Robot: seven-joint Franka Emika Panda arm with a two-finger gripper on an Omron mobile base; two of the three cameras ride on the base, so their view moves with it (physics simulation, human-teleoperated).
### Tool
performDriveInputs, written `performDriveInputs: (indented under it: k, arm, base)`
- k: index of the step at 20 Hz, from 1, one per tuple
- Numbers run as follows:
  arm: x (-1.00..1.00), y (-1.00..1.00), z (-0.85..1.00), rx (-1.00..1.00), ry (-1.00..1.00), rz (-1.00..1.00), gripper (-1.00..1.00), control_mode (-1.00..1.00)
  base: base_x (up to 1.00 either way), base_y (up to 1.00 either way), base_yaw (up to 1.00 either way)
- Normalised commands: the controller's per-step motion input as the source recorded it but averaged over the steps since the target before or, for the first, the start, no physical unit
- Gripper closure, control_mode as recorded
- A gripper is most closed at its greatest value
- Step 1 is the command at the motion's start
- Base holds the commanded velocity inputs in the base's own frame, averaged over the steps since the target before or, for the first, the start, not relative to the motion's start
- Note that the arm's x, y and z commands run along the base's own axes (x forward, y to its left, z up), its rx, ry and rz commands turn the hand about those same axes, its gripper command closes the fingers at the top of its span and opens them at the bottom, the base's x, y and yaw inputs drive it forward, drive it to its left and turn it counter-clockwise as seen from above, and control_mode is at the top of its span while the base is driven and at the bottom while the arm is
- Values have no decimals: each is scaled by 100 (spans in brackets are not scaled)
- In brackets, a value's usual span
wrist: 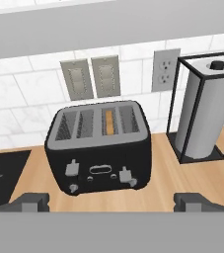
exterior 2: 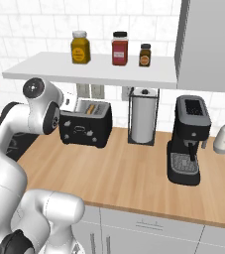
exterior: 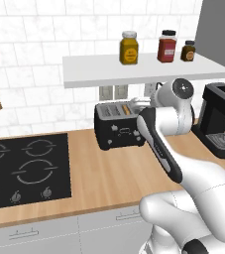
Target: Start the toaster. Once the lever pops up, take the bread to the plate on the dining counter.
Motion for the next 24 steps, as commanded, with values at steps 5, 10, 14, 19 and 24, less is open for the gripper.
performDriveInputs:
  k: [5,10,14,19,24]
  arm:
    - [0,0,0,0,0,0,-100,-100]
    - [0,0,0,0,0,0,-100,-100]
    - [0,0,0,0,0,0,-100,-100]
    - [0,0,0,0,0,0,-100,-100]
    - [0,0,0,0,0,0,-100,-100]
  base:
    - [0,0,0]
    - [0,0,0]
    - [0,0,0]
    - [0,0,0]
    - [0,0,0]
